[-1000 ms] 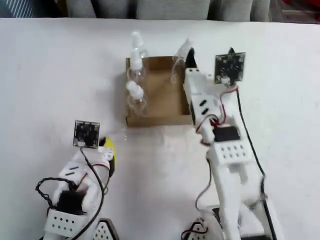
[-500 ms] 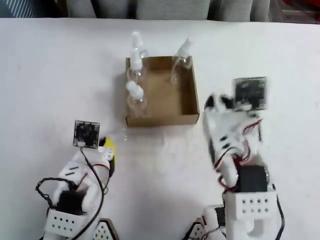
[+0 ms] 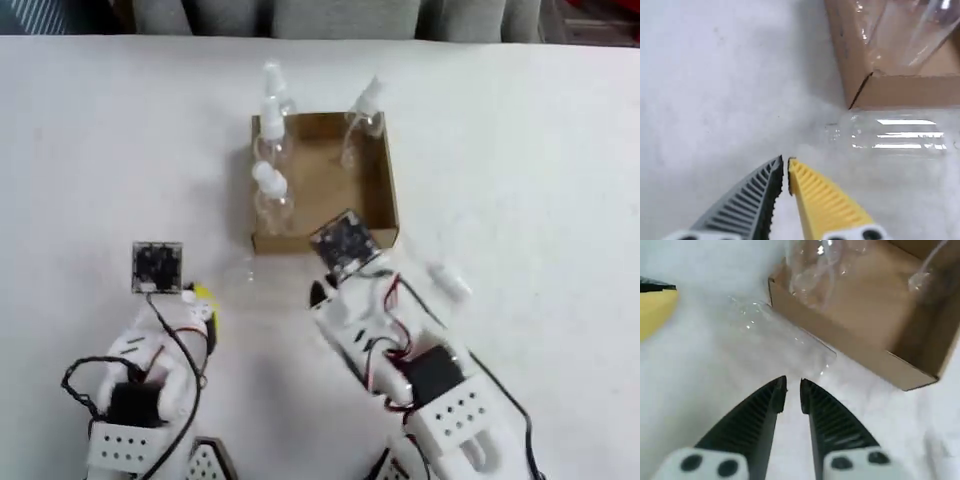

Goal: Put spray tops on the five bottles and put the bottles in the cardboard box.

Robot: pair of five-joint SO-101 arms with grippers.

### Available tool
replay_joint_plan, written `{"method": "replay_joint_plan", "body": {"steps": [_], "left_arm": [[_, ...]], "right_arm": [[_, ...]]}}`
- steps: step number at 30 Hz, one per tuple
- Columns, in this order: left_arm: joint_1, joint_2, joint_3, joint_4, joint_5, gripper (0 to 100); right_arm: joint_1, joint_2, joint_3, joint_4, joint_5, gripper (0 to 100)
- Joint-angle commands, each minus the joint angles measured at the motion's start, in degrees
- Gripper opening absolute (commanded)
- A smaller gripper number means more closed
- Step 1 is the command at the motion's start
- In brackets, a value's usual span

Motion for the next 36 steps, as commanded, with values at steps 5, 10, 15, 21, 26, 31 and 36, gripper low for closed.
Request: {"method": "replay_joint_plan", "body": {"steps": [5, 10, 15, 21, 26, 31, 36], "left_arm": [[-1.7, -0.6, -0.1, 0.1, -0.8, 2], [-1.7, -0.6, -0.1, 0.1, -0.8, 2], [-1.7, -0.6, -0.1, 0.1, -0.8, 2], [-1.7, -0.6, -0.1, 0.1, -0.8, 2], [-1.7, -0.6, -0.1, 0.1, -0.8, 2], [-1.7, -0.6, -0.1, 0.1, -0.8, 2], [-1.7, -0.6, -0.1, 0.1, -0.8, 2]], "right_arm": [[-3.6, -0.6, 7.6, -22.5, -2.4, 1.6], [-5.9, 3.6, 7.8, -27.7, -2.4, 1.6], [-5.7, 18.9, 2.8, -33.5, -2.7, 1.6], [-4.7, 35.5, -1.5, -45.7, -2.5, 1.6], [-4.3, 46.6, -4.5, -50.6, -2.4, 1.6], [-3.4, 53.9, -6.5, -56.0, -2.3, 1.6], [-2.4, 56.3, -6.4, -58.1, -2.3, 1.6]]}}
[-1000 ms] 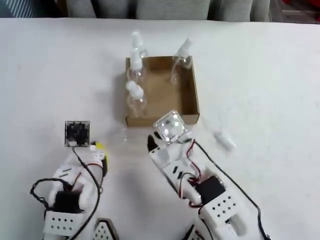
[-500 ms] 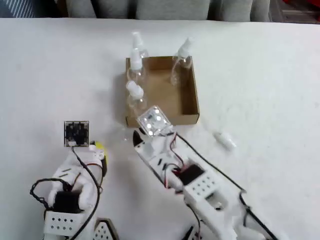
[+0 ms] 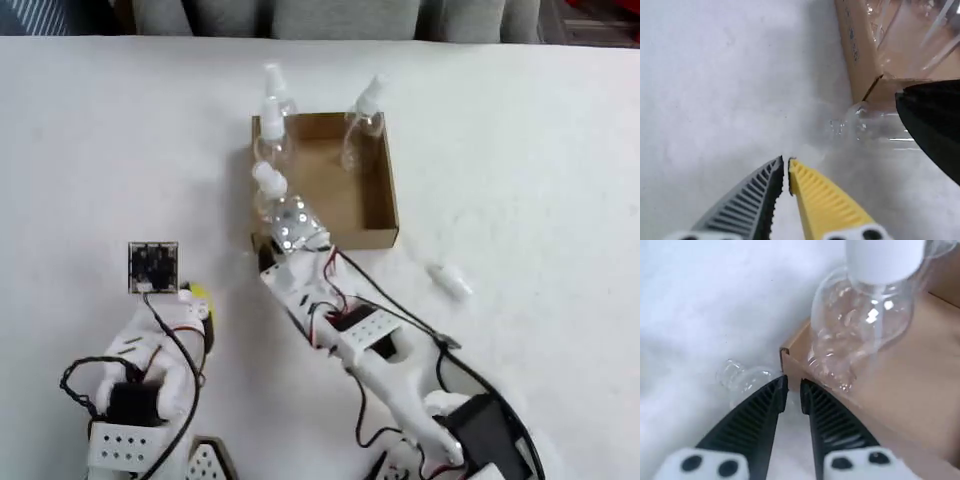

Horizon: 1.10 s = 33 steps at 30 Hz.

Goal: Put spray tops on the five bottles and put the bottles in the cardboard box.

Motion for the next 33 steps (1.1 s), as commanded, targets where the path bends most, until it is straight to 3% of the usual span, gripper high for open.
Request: {"method": "replay_joint_plan", "body": {"steps": [1, 9, 19, 26, 33], "left_arm": [[-0.5, -0.6, -0.1, 0.1, -0.8, 2], [-0.5, -0.6, -0.1, 0.1, -0.8, 2], [-0.5, -0.6, -0.1, 0.1, -0.8, 2], [-0.5, -0.6, -0.1, 0.0, -0.8, 2], [-0.5, -0.6, -0.1, 0.0, -0.8, 2]], "right_arm": [[0.9, 0.7, -1.3, -0.5, 0.0, 1.6], [-3.0, -6.9, 1.1, 12.4, 0.1, 1.6], [-4.8, -35.6, 1.8, 41.6, 0.4, 2.1], [-8.7, -47.4, -1.1, 50.8, 13.2, 2.3], [-13.2, -40.8, -4.3, 55.1, 20.0, 22.9]]}}
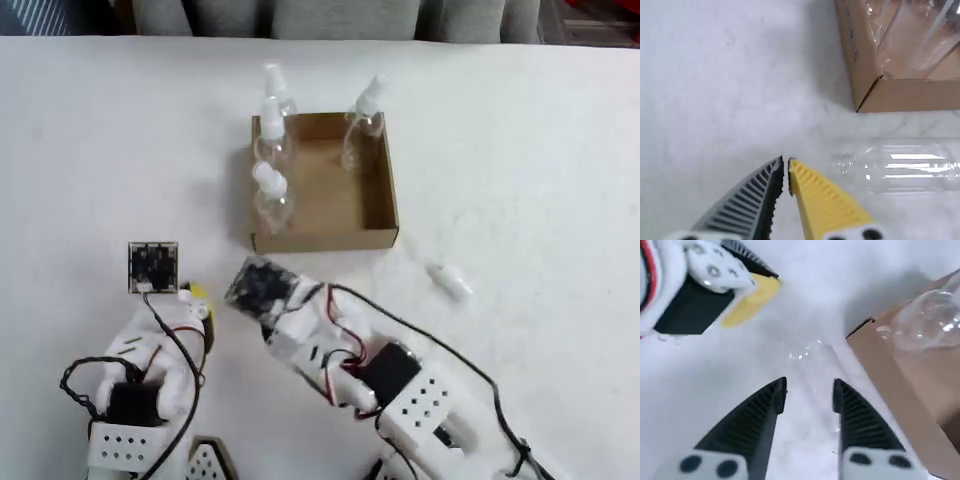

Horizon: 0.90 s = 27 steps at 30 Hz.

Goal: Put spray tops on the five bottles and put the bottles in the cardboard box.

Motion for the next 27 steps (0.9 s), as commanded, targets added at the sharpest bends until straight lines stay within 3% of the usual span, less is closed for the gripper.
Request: {"method": "replay_joint_plan", "body": {"steps": [1, 7, 16, 20, 27], "left_arm": [[-0.5, -0.6, -0.1, 0.0, -0.8, 2], [-0.6, -0.6, -0.1, 0.0, -0.8, 2], [-0.6, -0.6, -0.1, 0.0, -0.8, 2], [-0.7, -0.6, -0.1, 0.0, -0.8, 2], [-3.8, -0.3, -0.1, -3.2, -0.8, 2]], "right_arm": [[-1.8, 3.7, -3.7, 0.9, 5.8, 25.5], [-1.7, 13.8, -8.8, 1.5, 15.8, 30.3], [-1.9, 32.8, -21.1, 2.5, 17.0, 30.3], [-1.8, 40.2, -24.6, 2.2, 21.7, 30.3], [-1.1, 43.4, -27.2, 2.4, 21.7, 30.3]]}}
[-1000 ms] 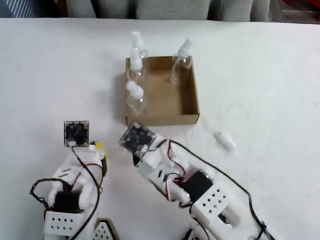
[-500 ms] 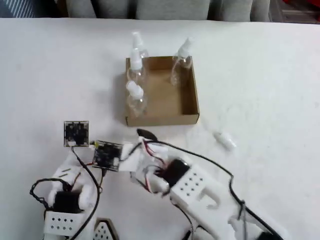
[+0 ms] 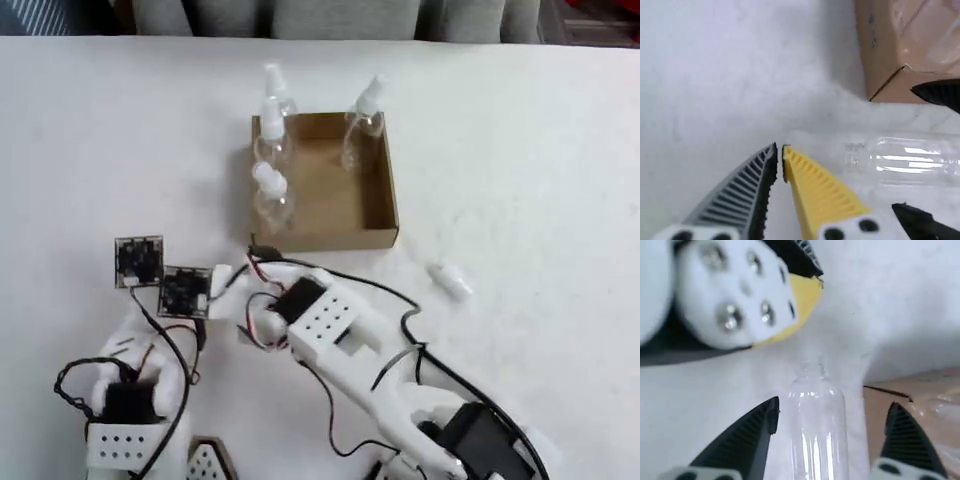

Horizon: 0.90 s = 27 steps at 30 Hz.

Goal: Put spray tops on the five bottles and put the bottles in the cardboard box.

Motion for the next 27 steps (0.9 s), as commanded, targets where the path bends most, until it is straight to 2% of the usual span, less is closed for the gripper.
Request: {"method": "replay_joint_plan", "body": {"steps": [1, 4, 10, 17, 22, 27], "left_arm": [[-0.5, -0.4, -0.1, -2.8, -0.9, 2], [-0.3, -0.4, -0.1, -2.8, -0.9, 2], [-0.2, -0.4, -0.1, -2.6, -0.9, 2], [-0.2, -0.4, -0.1, -2.5, -0.9, 2], [-0.2, -0.4, -0.1, -2.5, -0.9, 2], [-0.2, -0.4, -0.1, -2.4, -0.9, 2]], "right_arm": [[0.3, -0.3, -1.8, 1.0, 0.5, 30.3], [0.5, -4.2, -1.7, 2.4, 0.5, 30.3], [0.5, -18.9, -1.7, 13.2, 0.4, 30.2], [4.7, -38.9, -1.7, 27.4, -8.4, 30.1], [15.3, -49.0, -0.8, 37.4, -9.8, 30.1], [30.8, -53.0, 7.9, 37.9, -8.8, 30.0]]}}
